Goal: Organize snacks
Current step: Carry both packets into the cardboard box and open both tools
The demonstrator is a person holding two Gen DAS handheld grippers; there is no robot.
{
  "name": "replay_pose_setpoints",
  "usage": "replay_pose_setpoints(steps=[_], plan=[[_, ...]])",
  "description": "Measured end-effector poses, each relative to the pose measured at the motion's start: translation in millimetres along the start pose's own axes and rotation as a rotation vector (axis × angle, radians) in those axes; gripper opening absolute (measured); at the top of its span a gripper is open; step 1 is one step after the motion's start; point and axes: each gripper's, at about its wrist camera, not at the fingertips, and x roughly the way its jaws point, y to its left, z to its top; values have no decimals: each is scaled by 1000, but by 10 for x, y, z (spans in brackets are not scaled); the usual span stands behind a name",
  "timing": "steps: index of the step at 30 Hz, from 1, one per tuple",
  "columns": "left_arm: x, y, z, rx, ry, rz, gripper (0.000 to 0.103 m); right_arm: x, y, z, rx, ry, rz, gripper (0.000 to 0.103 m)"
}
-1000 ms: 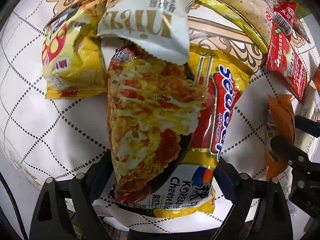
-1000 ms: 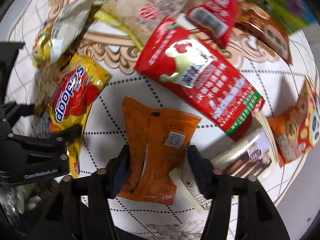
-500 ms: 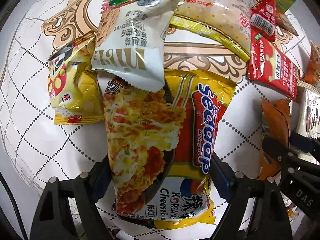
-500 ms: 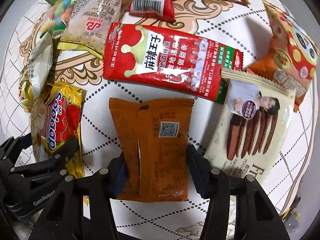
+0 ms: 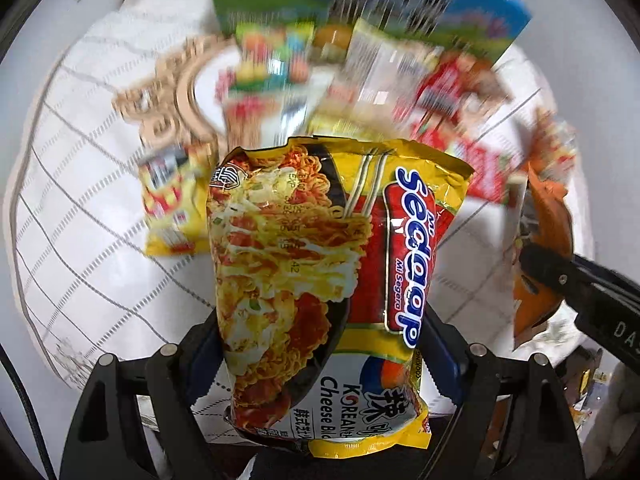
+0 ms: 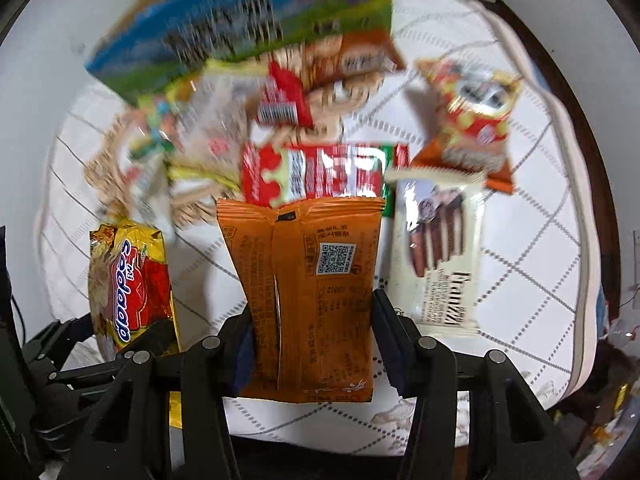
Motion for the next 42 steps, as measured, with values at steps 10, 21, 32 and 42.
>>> replay_pose_setpoints(steps=[10,21,32,42], plan=[[-934,8,1021,-30,-176,-120,85,-837,29,1153,-20,-188,124,54],[-987,102,3038,-109,-217,-56,85,-647,209,3117,-68,-233,154,54],[17,257,4192,-153,-14,-25,85,570,441,4355,-98,-88,63,54],[675,177,4502,-109,96,-14,85,1345,542,4780,-135,7,24,72]])
